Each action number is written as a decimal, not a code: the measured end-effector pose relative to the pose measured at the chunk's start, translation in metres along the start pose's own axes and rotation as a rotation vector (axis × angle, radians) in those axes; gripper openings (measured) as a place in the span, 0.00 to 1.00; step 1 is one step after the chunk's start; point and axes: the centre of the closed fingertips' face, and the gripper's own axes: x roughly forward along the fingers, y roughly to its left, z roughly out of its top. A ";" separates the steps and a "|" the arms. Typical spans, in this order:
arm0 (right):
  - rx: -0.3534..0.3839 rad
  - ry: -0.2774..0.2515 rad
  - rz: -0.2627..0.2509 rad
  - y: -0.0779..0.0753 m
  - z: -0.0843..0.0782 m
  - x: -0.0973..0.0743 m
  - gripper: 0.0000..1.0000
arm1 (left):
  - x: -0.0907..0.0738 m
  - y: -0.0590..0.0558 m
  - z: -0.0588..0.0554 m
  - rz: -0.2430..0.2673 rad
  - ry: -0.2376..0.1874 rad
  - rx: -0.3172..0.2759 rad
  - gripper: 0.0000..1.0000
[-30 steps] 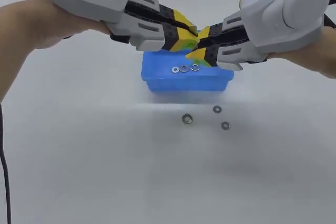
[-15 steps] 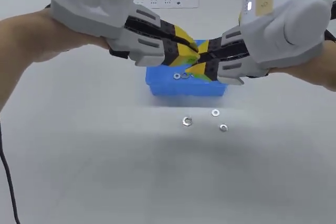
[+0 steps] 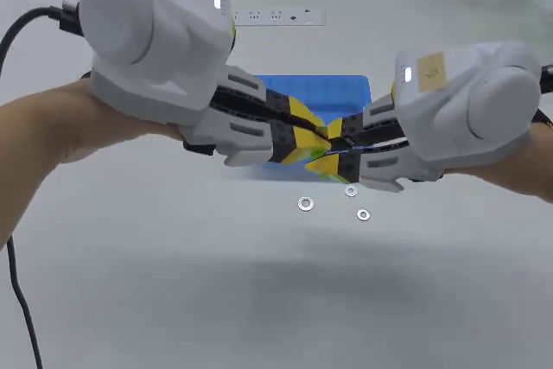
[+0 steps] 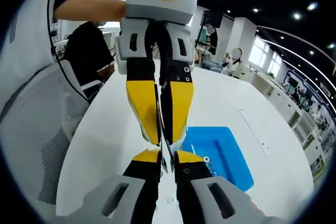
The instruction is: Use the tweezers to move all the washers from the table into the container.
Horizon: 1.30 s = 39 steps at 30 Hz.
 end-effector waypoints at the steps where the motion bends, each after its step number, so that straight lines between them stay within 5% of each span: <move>1: 0.007 -0.002 0.001 0.002 -0.001 0.000 0.11 | 0.000 -0.003 -0.002 0.001 0.001 -0.005 0.08; 11: 0.032 -0.001 0.034 0.028 -0.011 0.010 0.11 | 0.004 -0.019 -0.022 -0.023 0.012 -0.053 0.08; 24: 0.065 -0.003 0.063 0.036 -0.023 0.022 0.11 | 0.008 -0.021 -0.041 -0.012 0.014 -0.100 0.08; 39: 0.099 0.006 0.039 0.019 -0.030 0.033 0.12 | 0.010 0.000 -0.051 0.015 0.009 -0.133 0.08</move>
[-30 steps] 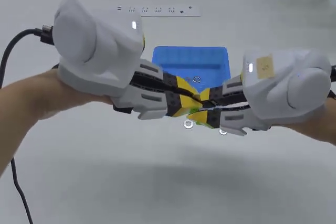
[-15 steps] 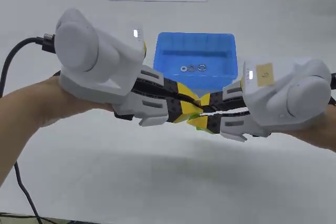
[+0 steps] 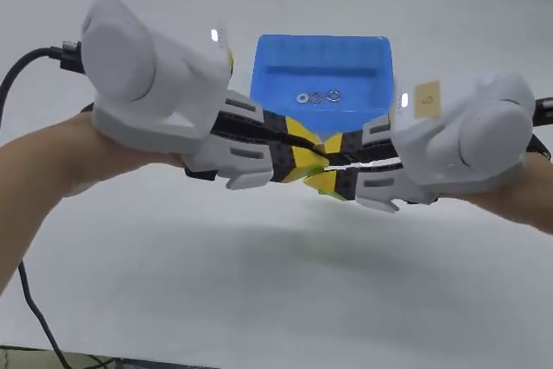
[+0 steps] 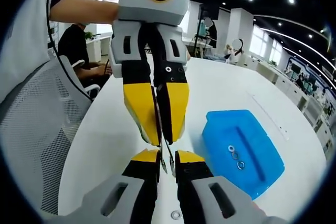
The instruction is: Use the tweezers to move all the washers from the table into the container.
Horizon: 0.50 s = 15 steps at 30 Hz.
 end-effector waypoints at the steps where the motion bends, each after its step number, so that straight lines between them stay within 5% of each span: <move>1: 0.006 -0.001 0.001 0.000 0.000 0.000 0.12 | 0.001 0.001 0.000 0.001 0.001 0.000 0.08; 15: 0.020 -0.008 -0.011 -0.004 -0.002 0.004 0.12 | 0.005 0.007 -0.005 0.002 0.011 -0.009 0.08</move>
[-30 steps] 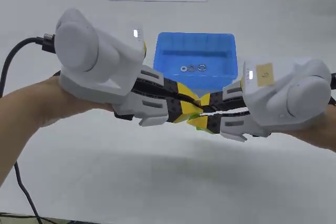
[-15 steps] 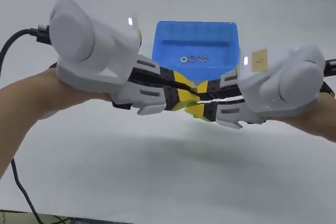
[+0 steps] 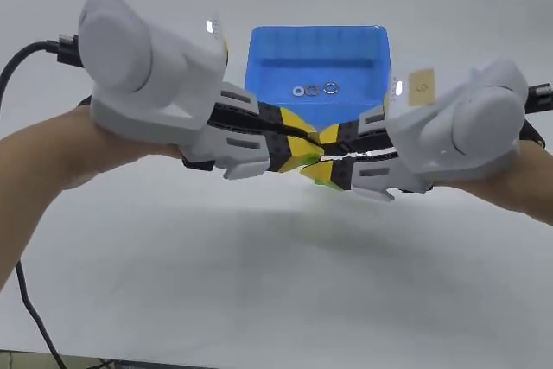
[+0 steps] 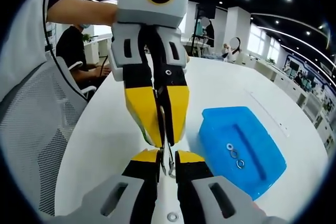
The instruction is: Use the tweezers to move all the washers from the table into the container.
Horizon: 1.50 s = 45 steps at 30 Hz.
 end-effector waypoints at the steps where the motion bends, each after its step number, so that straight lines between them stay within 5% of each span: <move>1: 0.004 -0.002 -0.002 -0.001 0.000 0.000 0.12 | 0.000 0.001 0.000 0.004 0.000 0.006 0.08; 36: 0.010 -0.013 -0.006 -0.009 -0.002 0.005 0.12 | 0.000 0.008 -0.001 0.008 0.011 0.012 0.08; 45: -0.032 -0.014 0.035 -0.008 -0.003 0.001 0.10 | 0.006 0.009 0.001 -0.010 0.030 0.026 0.08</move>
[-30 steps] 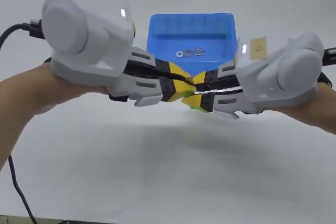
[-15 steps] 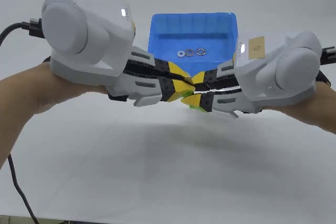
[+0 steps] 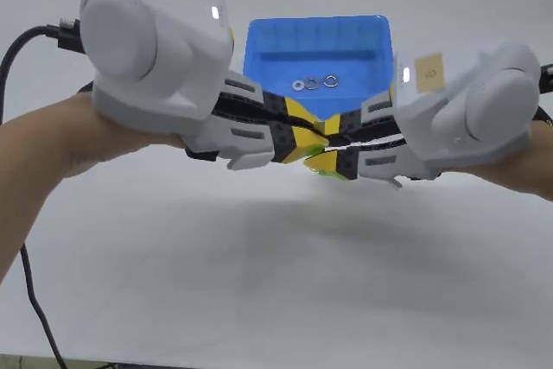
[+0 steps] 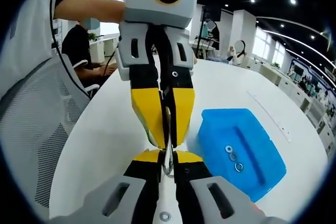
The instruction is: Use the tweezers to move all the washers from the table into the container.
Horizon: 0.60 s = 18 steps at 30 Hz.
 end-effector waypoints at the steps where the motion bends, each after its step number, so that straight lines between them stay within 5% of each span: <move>1: 0.004 0.000 0.001 0.000 0.000 0.000 0.10 | 0.000 0.001 0.000 0.002 0.001 -0.003 0.07; 18: 0.019 0.010 -0.005 0.008 0.006 -0.004 0.09 | -0.004 -0.006 0.000 0.005 0.020 0.011 0.08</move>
